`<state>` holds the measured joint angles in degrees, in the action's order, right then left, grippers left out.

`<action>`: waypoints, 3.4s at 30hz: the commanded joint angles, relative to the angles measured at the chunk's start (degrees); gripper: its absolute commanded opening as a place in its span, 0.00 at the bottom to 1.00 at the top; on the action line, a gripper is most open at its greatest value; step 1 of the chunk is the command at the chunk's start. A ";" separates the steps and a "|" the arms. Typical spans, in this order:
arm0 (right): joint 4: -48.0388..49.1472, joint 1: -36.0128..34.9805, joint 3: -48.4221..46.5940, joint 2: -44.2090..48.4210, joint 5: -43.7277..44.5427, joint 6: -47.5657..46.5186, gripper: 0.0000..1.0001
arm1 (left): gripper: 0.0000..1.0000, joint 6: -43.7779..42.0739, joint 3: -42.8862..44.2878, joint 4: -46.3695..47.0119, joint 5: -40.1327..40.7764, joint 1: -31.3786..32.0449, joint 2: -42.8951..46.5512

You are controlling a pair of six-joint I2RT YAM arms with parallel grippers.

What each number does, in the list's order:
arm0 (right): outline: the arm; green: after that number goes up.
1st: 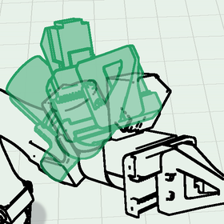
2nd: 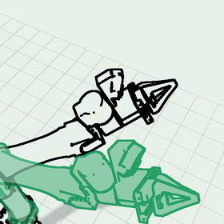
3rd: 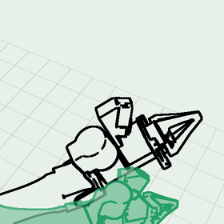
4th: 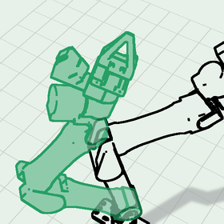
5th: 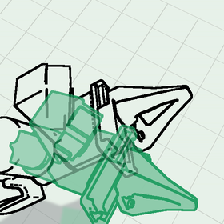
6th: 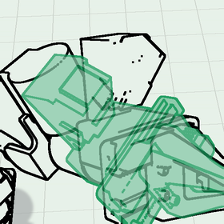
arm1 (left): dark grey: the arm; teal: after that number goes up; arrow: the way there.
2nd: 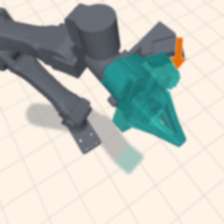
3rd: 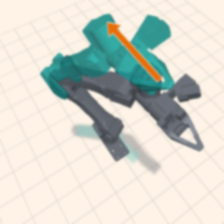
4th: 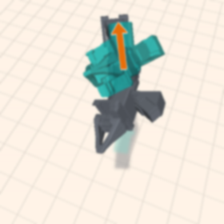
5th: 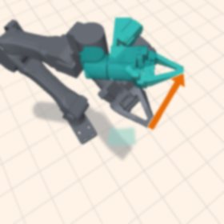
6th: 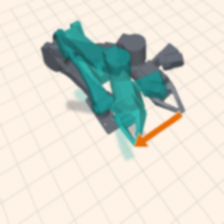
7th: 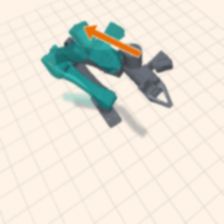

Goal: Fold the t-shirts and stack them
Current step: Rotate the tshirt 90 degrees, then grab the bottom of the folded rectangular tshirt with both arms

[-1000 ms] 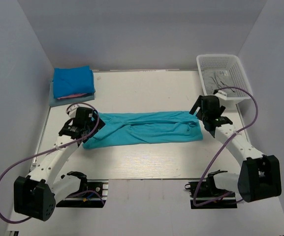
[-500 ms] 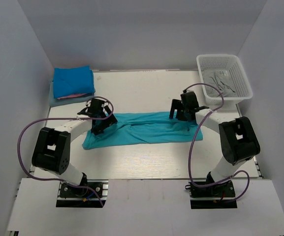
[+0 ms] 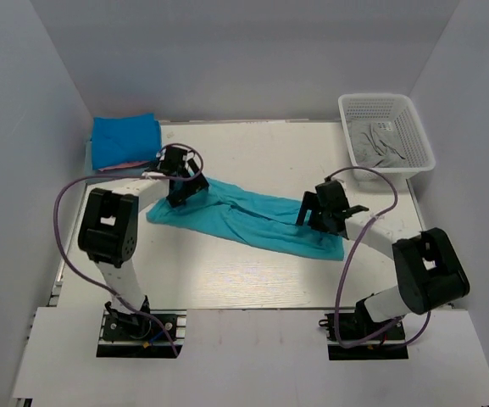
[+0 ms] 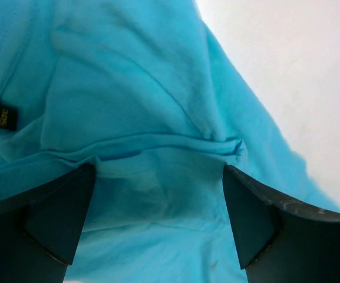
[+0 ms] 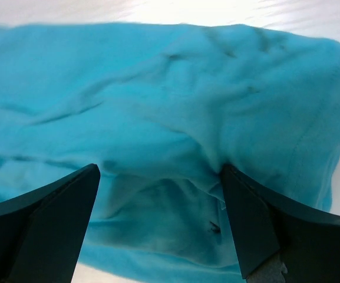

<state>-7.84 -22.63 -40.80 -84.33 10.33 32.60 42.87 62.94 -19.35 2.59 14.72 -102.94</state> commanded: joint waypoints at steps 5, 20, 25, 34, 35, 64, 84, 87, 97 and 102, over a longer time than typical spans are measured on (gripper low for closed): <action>0.36 -12.33 12.23 2.68 -17.26 4.75 0.90 | 1.00 -4.99 25.35 -2.95 -6.70 1.01 -24.03; -4.99 -48.91 -1.21 -7.24 -24.30 -3.76 0.90 | 1.00 4.85 71.88 -5.78 -11.65 4.88 -53.15; -6.66 -51.46 -4.98 -6.81 -23.16 -9.12 0.90 | 1.00 6.96 73.88 1.06 -14.89 4.88 -55.70; -10.01 -51.72 -7.81 2.48 -13.33 -8.00 0.90 | 1.00 5.21 78.56 2.04 -11.21 3.12 -51.67; -9.66 -51.90 -7.55 3.47 -12.36 -6.95 0.90 | 1.00 4.25 78.57 2.04 -9.72 3.12 -50.19; -14.75 -40.56 6.96 24.48 -0.83 -1.37 0.90 | 1.00 -2.79 -26.53 3.54 -18.85 18.50 43.25; -4.38 -38.63 12.66 18.15 -18.85 -0.18 0.90 | 0.82 7.75 -36.22 -10.16 -14.90 35.72 40.45; -3.33 -38.36 13.72 17.89 -18.94 1.76 0.90 | 0.73 8.80 -36.75 -11.32 -10.69 36.95 39.30; -0.87 -37.40 15.74 15.69 -21.58 3.61 0.58 | 0.38 8.81 -37.89 -7.46 -7.07 38.72 32.89; 0.71 -37.13 16.01 14.90 -20.79 5.02 0.40 | 0.21 8.81 -37.89 -7.18 -6.19 38.72 30.86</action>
<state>-8.34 -59.92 -25.56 -68.53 -10.31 36.25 52.82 27.09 -23.59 -9.54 53.10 -69.65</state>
